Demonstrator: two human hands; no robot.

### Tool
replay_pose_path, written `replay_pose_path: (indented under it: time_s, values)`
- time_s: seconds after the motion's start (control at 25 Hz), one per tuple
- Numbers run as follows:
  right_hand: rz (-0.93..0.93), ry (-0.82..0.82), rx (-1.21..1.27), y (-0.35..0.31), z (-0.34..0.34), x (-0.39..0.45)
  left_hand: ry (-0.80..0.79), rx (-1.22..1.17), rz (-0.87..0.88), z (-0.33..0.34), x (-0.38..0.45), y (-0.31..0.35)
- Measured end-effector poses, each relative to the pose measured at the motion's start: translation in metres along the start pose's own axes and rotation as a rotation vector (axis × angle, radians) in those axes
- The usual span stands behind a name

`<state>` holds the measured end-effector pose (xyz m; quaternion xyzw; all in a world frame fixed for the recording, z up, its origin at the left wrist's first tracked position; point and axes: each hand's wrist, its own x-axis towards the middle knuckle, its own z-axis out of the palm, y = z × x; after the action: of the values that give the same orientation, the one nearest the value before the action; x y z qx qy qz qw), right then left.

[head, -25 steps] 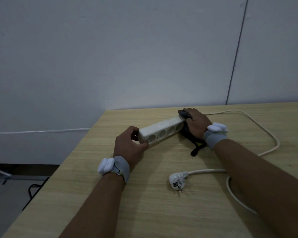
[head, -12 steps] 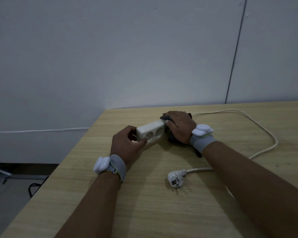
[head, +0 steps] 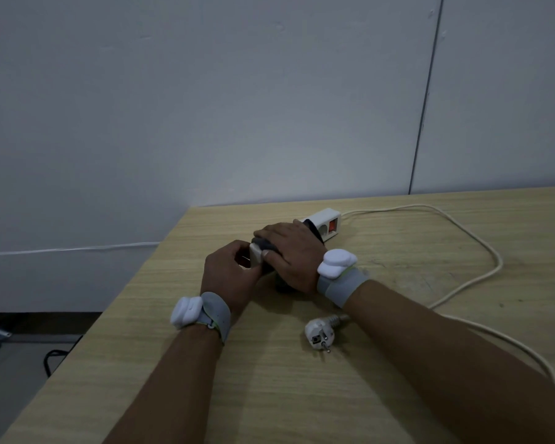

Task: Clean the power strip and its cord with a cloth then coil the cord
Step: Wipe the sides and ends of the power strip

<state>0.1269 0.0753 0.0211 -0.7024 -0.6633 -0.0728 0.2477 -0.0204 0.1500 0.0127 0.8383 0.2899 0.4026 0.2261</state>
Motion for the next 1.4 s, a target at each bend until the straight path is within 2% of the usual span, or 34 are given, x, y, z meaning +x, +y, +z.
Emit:
replay_pose_path:
  time_s: [0.36,0.6,0.84,1.0,1.24,1.4]
  values:
    - [-0.080,0.029,0.073,-0.005,0.003,-0.009,0.025,0.010,0.035,-0.002,0.001,0.005]
    - [0.108,0.095,0.077,0.019,0.004,-0.002,0.014,-0.003,-0.028,0.001,-0.002,0.005]
    - [0.308,0.025,0.089,0.068,0.001,0.018,0.005,0.009,-0.102,0.004,0.000,-0.002]
    - [0.376,-0.048,0.061,0.092,-0.006,0.028,0.018,-0.018,-0.126,0.005,0.000,-0.004]
    - [0.403,0.022,0.020,0.105,-0.015,0.041,0.020,-0.060,-0.134,0.005,0.000,-0.006]
    - [0.432,-0.005,-0.062,0.107,-0.024,0.048,0.017,-0.061,-0.127,0.004,0.001,-0.006]
